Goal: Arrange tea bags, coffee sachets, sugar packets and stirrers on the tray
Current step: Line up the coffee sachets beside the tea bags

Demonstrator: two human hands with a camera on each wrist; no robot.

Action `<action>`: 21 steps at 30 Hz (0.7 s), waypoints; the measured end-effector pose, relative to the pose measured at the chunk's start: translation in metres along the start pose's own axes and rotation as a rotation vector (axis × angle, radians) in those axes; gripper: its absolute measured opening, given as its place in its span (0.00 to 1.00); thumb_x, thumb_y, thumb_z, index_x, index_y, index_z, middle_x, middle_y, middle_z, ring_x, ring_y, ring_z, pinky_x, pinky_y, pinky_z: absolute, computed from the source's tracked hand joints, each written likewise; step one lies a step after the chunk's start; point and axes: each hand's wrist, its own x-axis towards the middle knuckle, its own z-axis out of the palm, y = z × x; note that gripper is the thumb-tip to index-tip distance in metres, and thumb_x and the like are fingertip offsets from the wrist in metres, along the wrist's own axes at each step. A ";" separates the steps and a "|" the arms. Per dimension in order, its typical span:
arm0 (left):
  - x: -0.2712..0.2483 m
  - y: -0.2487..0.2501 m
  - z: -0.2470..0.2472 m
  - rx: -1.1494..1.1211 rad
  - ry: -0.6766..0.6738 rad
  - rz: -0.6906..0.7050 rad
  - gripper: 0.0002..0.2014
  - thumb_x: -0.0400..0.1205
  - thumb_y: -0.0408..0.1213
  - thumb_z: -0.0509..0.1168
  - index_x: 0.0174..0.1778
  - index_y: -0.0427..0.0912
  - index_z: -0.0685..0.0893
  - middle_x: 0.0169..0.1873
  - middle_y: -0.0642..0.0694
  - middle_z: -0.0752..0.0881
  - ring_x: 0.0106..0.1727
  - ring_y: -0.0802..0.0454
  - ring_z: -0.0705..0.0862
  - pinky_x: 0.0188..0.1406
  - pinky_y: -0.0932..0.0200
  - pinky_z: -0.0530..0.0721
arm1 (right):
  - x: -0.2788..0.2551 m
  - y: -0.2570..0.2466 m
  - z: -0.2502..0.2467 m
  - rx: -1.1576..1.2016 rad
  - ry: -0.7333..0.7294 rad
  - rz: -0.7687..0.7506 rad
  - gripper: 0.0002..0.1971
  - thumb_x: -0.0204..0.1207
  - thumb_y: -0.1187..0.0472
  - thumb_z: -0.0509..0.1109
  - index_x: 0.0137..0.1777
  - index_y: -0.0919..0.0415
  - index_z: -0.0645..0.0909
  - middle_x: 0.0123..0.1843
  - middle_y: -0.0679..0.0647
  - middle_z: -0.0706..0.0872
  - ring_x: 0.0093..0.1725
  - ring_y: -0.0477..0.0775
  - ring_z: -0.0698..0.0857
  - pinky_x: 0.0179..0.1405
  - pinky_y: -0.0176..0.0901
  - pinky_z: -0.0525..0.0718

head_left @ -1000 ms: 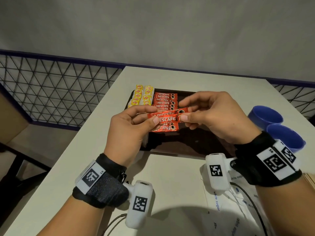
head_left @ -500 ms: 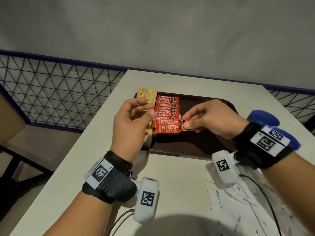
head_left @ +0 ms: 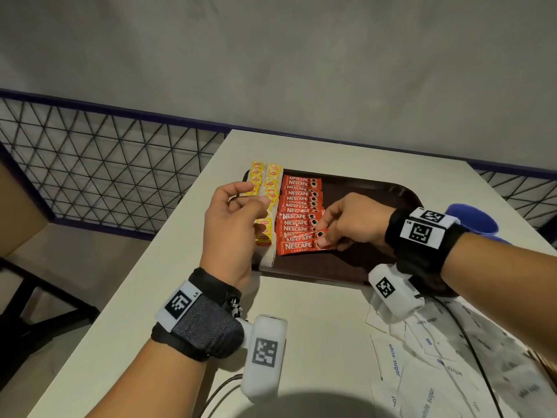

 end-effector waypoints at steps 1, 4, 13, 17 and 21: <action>0.000 0.000 0.000 0.000 0.000 -0.002 0.10 0.85 0.26 0.69 0.56 0.46 0.80 0.37 0.50 0.88 0.37 0.57 0.85 0.33 0.60 0.78 | 0.000 0.000 0.001 -0.011 -0.002 0.005 0.13 0.69 0.70 0.86 0.52 0.68 0.90 0.48 0.60 0.95 0.51 0.61 0.95 0.46 0.47 0.94; 0.000 0.001 0.001 -0.009 0.004 -0.011 0.11 0.85 0.26 0.69 0.56 0.46 0.80 0.36 0.50 0.88 0.35 0.59 0.85 0.30 0.62 0.78 | 0.000 -0.001 0.001 -0.036 -0.006 0.014 0.12 0.69 0.71 0.86 0.51 0.69 0.90 0.49 0.62 0.95 0.48 0.60 0.95 0.48 0.49 0.95; -0.001 0.002 0.002 -0.047 -0.006 -0.024 0.10 0.85 0.24 0.67 0.55 0.44 0.79 0.33 0.51 0.88 0.30 0.62 0.86 0.26 0.66 0.79 | 0.000 -0.003 -0.004 -0.048 0.013 0.015 0.13 0.71 0.74 0.84 0.53 0.71 0.88 0.48 0.64 0.95 0.48 0.61 0.95 0.50 0.53 0.95; 0.000 0.000 0.002 -0.025 -0.006 -0.034 0.10 0.85 0.26 0.68 0.55 0.45 0.80 0.33 0.53 0.88 0.31 0.61 0.85 0.27 0.66 0.79 | 0.000 0.001 -0.007 -0.057 0.040 0.052 0.12 0.72 0.70 0.84 0.53 0.71 0.89 0.45 0.62 0.95 0.43 0.59 0.95 0.41 0.46 0.95; 0.000 0.000 0.002 -0.020 -0.004 -0.043 0.10 0.85 0.26 0.68 0.55 0.45 0.80 0.35 0.51 0.88 0.32 0.60 0.85 0.27 0.65 0.79 | -0.003 0.000 -0.004 -0.107 -0.048 0.082 0.18 0.68 0.65 0.88 0.53 0.73 0.88 0.47 0.64 0.95 0.40 0.57 0.94 0.38 0.45 0.94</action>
